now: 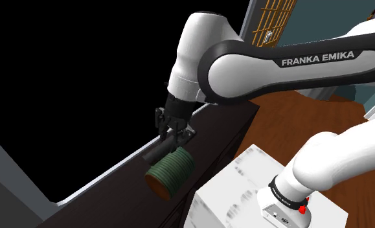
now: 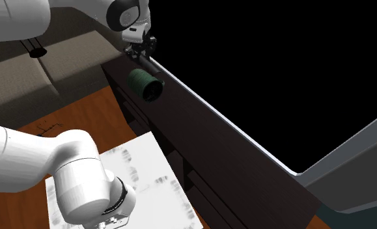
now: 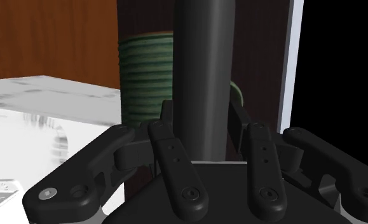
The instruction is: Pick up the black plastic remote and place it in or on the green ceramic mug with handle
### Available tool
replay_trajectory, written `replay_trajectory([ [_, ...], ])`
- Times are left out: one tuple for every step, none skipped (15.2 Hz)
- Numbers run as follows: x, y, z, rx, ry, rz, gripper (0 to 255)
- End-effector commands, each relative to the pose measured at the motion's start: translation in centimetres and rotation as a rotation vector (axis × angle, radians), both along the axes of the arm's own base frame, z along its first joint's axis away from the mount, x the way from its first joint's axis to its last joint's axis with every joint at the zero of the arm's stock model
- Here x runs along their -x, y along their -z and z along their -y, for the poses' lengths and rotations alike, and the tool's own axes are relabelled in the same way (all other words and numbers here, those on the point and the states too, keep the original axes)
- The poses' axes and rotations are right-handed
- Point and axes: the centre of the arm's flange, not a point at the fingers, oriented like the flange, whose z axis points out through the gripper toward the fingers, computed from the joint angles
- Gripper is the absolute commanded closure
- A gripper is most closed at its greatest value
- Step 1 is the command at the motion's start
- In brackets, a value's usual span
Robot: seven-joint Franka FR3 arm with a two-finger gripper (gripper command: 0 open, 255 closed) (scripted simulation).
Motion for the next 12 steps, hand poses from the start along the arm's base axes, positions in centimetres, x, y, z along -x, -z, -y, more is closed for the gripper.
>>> replay_trajectory([
  [0.4, 0.5, -1.0, -0.001, 0.001, 0.000, 255],
  [0.4, 1.1, -1.0, -0.001, 0.001, 0.000, 255],
  [0.4, 1.6, -1.0, -0.001, 0.001, 0.000, 255],
  [0.4, 2.1, -1.0, -0.001, 0.001, 0.000, 255],
  [0.4, 2.6, -1.0, -0.001, 0.001, 0.000, 255],
  [0.4, 3.2, -1.0, -0.001, 0.001, 0.000, 255],
  [0.4, 3.7, -1.0, -0.001, 0.001, 0.000, 255],
  [0.4, 4.2, -1.0, -0.001, 0.001, 0.000, 255],
  [0.4, 4.8, -1.0, -0.001, 0.001, 0.000, 255],
  [0.4, 5.7, -1.0, -0.001, 0.001, 0.000, 255],
  [0.4, 5.7, -1.0, -0.001, 0.001, 0.000, 255],
  [0.4, 5.7, -1.0, -0.001, 0.001, 0.000, 255],
])
